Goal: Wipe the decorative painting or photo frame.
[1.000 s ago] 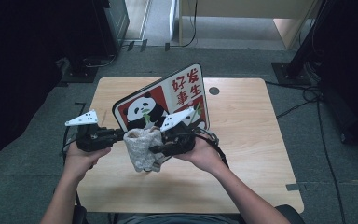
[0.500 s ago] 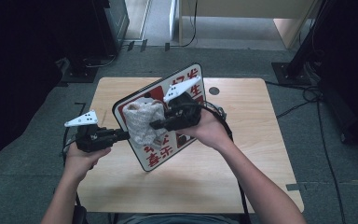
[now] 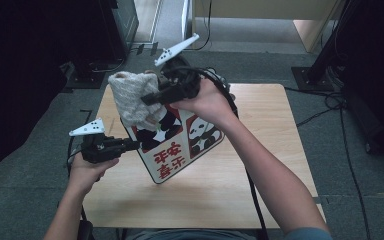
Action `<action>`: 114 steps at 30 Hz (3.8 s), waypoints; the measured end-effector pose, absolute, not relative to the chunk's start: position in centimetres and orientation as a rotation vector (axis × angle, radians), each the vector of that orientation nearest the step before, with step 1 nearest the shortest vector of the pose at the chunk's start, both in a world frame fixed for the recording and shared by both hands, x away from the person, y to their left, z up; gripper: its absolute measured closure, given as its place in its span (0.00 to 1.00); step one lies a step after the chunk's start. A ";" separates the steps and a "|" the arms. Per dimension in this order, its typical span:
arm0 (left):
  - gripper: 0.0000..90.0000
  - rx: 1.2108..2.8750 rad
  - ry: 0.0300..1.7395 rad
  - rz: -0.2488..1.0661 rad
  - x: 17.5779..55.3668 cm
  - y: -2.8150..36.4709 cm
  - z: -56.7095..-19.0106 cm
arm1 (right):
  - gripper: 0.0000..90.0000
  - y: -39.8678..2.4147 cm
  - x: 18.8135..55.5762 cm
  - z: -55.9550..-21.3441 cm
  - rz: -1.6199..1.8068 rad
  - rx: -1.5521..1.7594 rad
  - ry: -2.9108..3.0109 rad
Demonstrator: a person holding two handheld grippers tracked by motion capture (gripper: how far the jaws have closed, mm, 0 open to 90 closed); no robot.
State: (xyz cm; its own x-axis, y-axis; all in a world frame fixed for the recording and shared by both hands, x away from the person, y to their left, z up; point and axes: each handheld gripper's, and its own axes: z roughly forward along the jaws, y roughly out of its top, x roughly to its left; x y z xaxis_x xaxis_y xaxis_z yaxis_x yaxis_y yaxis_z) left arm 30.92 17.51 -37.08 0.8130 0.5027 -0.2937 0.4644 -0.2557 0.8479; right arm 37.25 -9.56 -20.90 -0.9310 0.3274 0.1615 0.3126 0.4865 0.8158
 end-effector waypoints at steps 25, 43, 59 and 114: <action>0.88 1.900 0.733 0.059 30.9 17.6 -37.1 | 0.79 -6.5 40.0 -23.0 1.420 0.759 2.709; 0.88 1.900 0.731 0.060 30.9 17.6 -37.1 | 0.78 -8.2 40.4 -22.8 1.386 0.801 2.692; 0.87 1.903 0.728 0.062 30.8 17.6 -37.1 | 0.79 -10.7 41.1 -22.8 1.370 0.869 2.656; 0.88 1.907 0.749 0.081 31.2 18.3 -36.9 | 0.79 -16.8 43.4 -22.4 1.293 1.066 2.544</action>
